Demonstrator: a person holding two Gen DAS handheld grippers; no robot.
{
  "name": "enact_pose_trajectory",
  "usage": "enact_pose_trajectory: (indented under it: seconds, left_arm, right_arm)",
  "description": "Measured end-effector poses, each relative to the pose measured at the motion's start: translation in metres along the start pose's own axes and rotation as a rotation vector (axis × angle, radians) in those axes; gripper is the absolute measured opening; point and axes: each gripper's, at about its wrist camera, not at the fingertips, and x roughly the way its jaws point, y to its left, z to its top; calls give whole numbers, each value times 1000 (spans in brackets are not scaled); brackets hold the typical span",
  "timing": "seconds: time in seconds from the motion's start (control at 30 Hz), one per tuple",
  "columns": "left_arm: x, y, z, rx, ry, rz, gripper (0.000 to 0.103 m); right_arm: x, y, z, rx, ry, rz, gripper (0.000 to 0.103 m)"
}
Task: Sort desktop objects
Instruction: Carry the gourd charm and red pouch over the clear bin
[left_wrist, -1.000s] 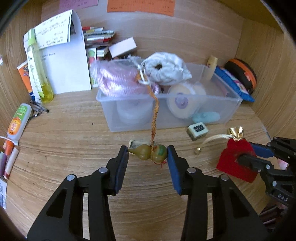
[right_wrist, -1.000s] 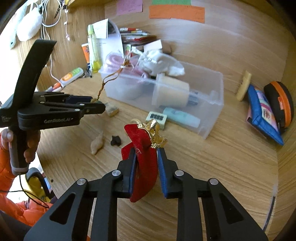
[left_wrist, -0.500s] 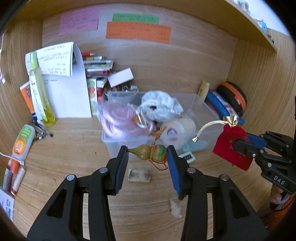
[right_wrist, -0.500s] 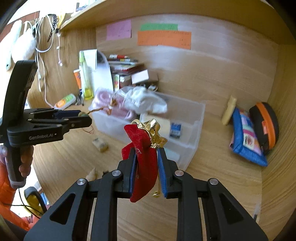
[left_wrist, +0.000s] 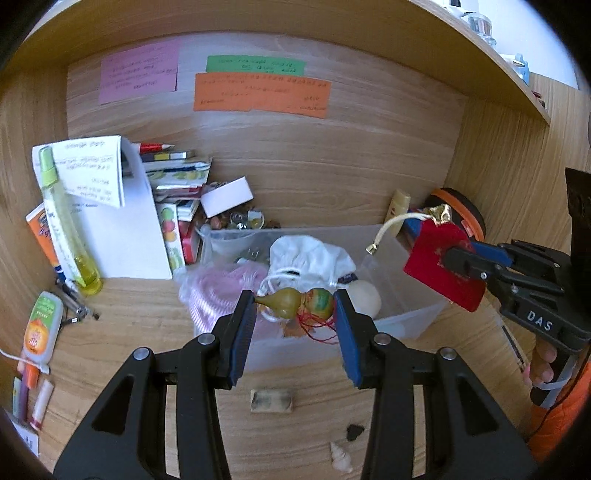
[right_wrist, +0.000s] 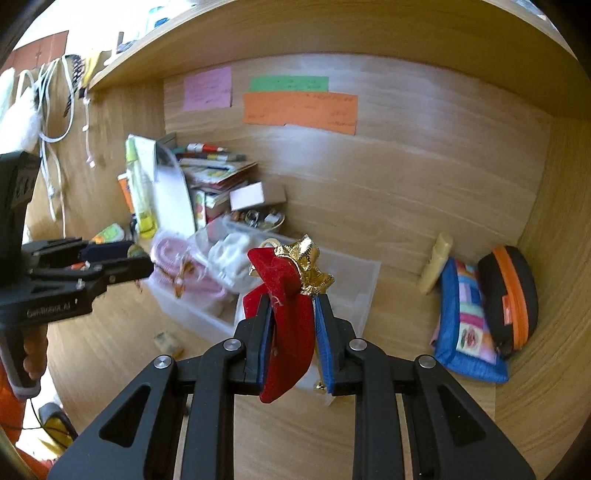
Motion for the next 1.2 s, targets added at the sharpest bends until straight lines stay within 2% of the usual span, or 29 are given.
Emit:
enact_pose_trajectory:
  seconds: [0.3,0.63,0.73,0.83,1.2]
  left_arm:
    - [24,-1,7,-1,28,-28,42]
    - [50,5,-4,-12,92,-19,42]
    - [58,6,-6,-20,125,-48,42]
    - [62,3,-7,4,129,-20,42]
    - [78,-6,-8,41,150,-14,42]
  right_arm:
    - [21,-13,14,43,2,-16,20]
    - [76,-15,15,93,83,-34,20]
    - [89,-17,11,110,106,-42,20]
    - [100,-20,5,125,131,-45,20]
    - [116,-18,-2,98,176,-55,20]
